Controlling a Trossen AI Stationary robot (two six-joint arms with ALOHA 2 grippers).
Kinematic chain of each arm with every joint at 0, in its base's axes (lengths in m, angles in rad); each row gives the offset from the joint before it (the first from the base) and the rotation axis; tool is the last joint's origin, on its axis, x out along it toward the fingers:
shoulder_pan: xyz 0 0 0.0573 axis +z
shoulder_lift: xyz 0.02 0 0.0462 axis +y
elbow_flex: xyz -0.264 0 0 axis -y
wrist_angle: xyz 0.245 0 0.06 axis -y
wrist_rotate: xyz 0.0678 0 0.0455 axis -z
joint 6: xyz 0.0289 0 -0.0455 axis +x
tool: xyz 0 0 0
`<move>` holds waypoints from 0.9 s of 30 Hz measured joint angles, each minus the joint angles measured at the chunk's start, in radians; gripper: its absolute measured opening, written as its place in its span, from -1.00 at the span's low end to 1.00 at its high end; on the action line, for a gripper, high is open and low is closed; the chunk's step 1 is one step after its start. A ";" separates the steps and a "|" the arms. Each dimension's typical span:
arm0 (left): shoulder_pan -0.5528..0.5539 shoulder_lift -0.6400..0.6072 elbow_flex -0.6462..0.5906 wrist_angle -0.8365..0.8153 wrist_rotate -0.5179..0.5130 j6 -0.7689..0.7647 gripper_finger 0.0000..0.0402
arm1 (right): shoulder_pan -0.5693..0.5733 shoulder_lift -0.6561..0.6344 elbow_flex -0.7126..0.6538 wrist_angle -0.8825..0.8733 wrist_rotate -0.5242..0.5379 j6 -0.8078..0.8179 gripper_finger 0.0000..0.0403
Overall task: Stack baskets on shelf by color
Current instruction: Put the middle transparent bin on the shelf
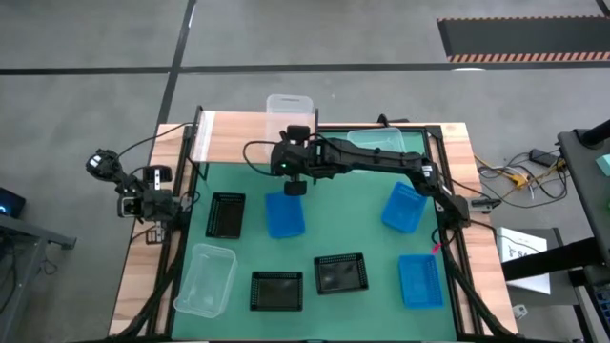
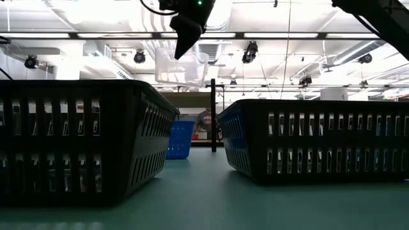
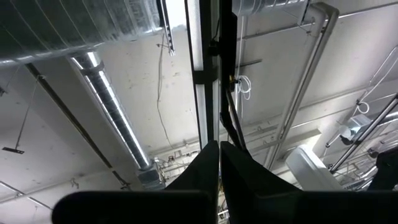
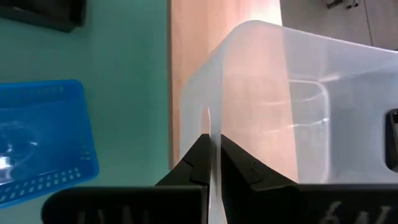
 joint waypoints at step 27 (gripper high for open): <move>0.000 0.000 0.001 0.001 0.000 0.000 -1.00 | -0.043 0.001 0.000 0.048 -0.001 0.036 -0.48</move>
